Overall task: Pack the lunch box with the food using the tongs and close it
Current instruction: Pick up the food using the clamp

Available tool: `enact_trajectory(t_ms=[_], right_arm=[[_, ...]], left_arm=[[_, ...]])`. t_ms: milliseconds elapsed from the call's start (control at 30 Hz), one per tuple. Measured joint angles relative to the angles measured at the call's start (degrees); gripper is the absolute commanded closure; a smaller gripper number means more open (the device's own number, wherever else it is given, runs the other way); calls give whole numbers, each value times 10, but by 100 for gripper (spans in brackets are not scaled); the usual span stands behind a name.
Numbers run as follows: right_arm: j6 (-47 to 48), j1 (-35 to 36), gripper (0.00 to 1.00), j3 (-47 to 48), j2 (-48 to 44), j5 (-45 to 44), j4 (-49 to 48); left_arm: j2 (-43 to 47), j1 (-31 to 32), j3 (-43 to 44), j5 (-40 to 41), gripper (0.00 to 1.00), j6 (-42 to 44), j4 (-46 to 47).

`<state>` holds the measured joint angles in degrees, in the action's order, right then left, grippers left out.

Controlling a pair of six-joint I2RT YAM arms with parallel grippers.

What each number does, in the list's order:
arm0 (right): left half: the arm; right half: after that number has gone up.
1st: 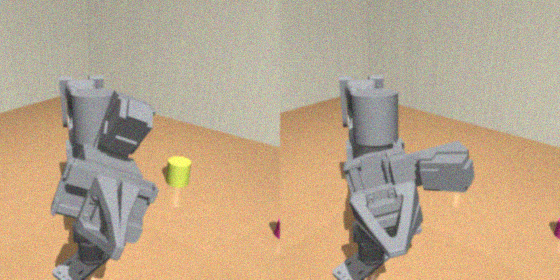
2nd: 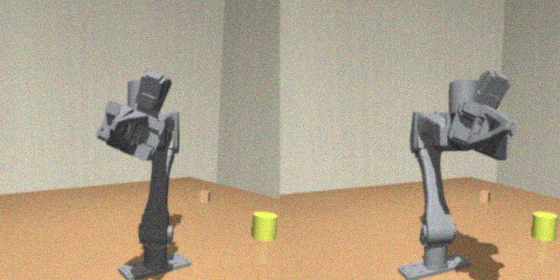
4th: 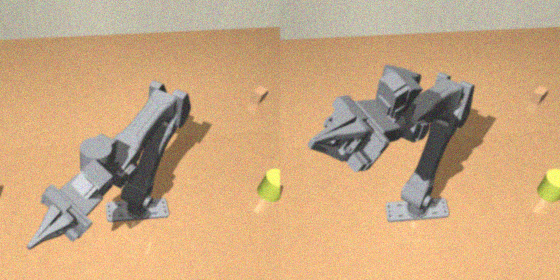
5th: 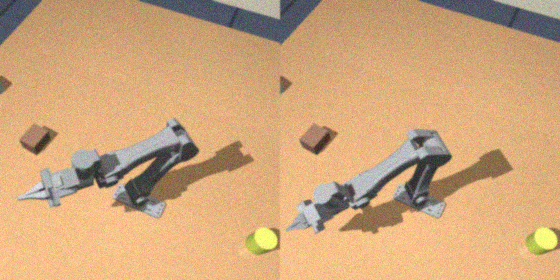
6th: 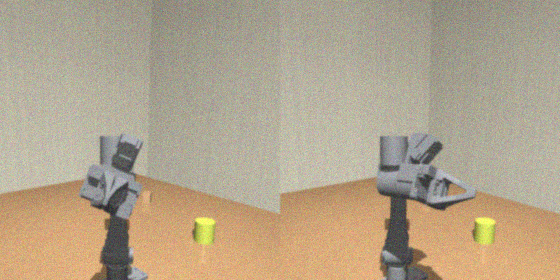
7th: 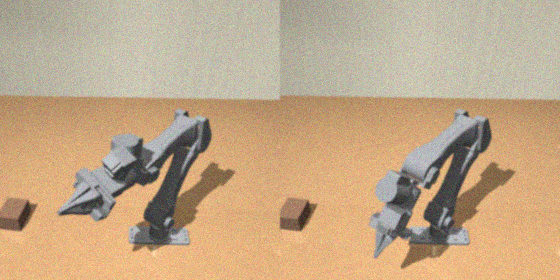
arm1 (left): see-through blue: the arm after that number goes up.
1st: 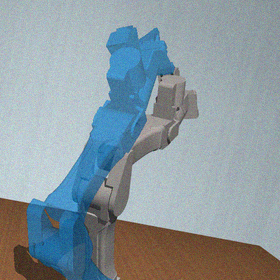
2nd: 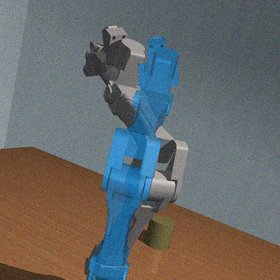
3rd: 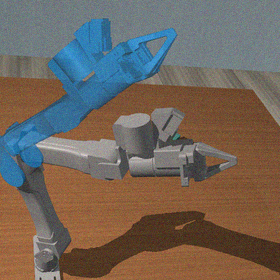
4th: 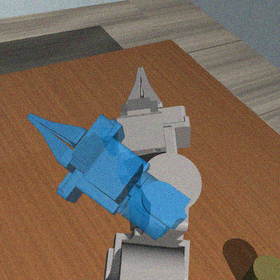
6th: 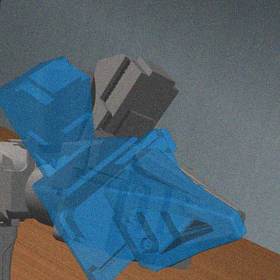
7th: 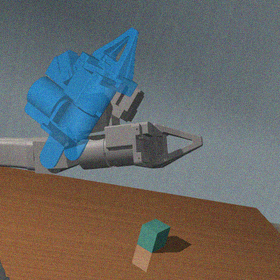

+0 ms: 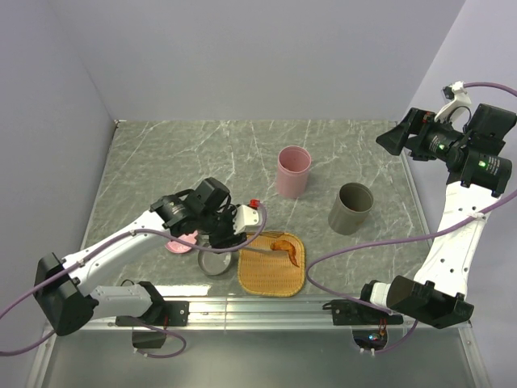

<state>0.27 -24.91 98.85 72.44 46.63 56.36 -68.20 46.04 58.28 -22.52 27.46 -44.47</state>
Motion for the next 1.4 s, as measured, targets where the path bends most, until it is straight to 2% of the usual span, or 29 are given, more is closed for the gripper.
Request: enact_trajectory(t_ms=[633, 1067, 1400], right_arm=[[0, 0, 0, 0, 0, 0, 0], [0, 0, 0, 0, 0, 0, 0], [0, 0, 0, 0, 0, 0, 0]], left_arm=[[-82, -6, -9, 31, 46, 38, 52], [-95, -4, -13, 29, 50, 50, 70], [-83, 51, -47, 45, 53, 59, 73]])
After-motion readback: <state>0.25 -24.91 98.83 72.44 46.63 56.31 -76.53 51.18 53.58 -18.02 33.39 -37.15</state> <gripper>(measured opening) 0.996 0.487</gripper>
